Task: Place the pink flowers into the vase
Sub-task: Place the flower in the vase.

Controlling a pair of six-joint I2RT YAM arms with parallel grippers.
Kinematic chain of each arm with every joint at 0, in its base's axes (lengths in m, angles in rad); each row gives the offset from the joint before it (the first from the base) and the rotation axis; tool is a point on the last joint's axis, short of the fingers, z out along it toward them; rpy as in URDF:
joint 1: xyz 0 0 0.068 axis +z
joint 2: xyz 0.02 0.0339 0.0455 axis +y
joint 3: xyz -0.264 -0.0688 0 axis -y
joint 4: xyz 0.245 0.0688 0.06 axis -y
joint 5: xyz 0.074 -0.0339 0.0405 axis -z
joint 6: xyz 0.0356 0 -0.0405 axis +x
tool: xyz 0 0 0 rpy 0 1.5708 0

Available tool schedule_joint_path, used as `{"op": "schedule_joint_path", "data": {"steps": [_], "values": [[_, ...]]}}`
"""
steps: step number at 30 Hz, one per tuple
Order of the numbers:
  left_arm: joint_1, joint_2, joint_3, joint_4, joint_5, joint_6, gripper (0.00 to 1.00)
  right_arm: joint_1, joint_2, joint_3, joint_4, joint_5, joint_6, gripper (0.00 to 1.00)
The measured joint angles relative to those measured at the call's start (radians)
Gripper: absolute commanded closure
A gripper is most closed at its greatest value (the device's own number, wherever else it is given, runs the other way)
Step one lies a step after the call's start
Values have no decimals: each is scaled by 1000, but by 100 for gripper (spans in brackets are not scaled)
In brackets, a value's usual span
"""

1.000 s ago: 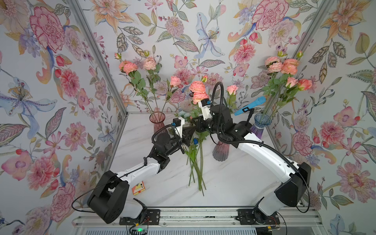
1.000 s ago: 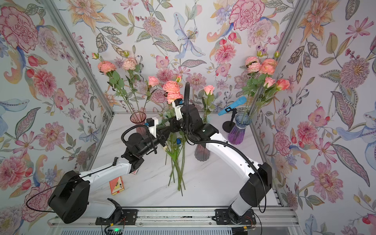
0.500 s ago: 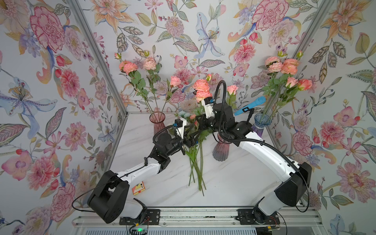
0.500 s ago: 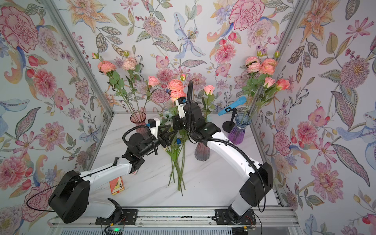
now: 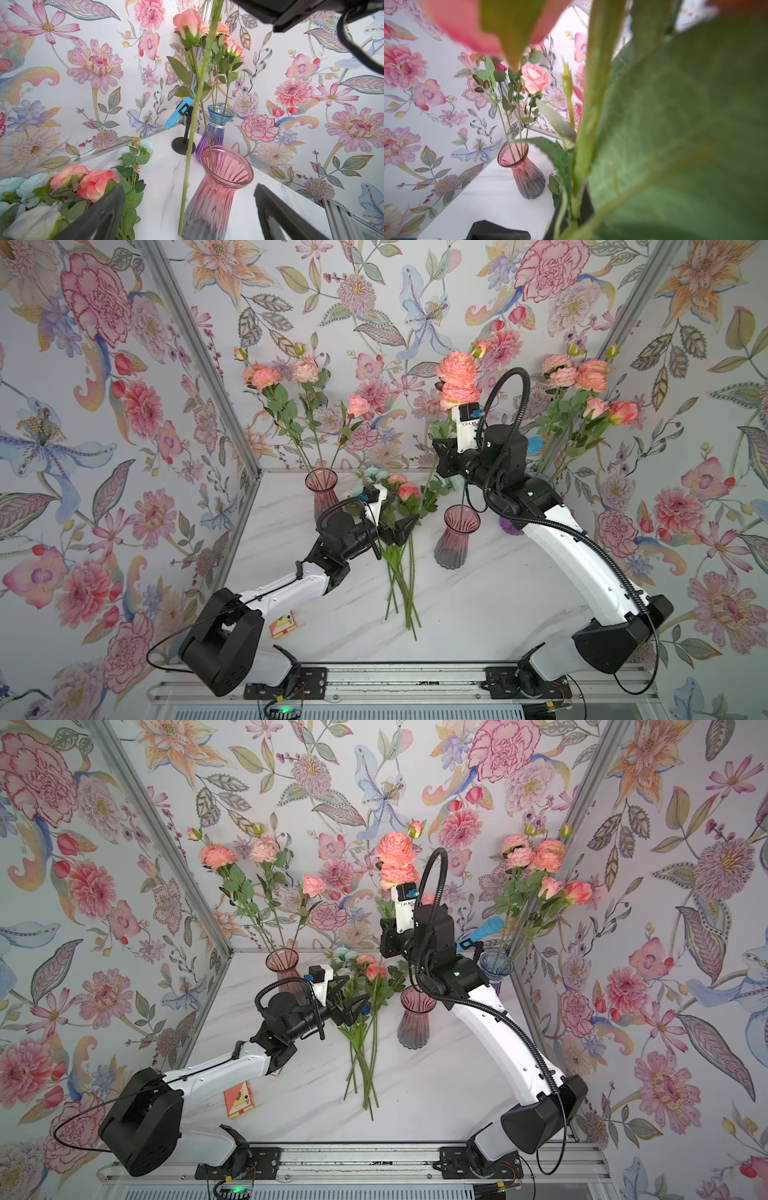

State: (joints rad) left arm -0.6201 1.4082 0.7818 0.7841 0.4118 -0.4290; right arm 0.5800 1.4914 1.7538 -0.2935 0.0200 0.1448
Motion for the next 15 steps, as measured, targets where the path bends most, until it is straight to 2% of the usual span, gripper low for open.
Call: {"op": "schedule_joint_path", "data": {"steps": [10,15], "values": [[-3,0,2,-6,0,16,0,-31,-163,11,0,66,-108,96],[-8,6,5,-7,0,21,0,-69,-226,-39,3,86,-124,96]]}}
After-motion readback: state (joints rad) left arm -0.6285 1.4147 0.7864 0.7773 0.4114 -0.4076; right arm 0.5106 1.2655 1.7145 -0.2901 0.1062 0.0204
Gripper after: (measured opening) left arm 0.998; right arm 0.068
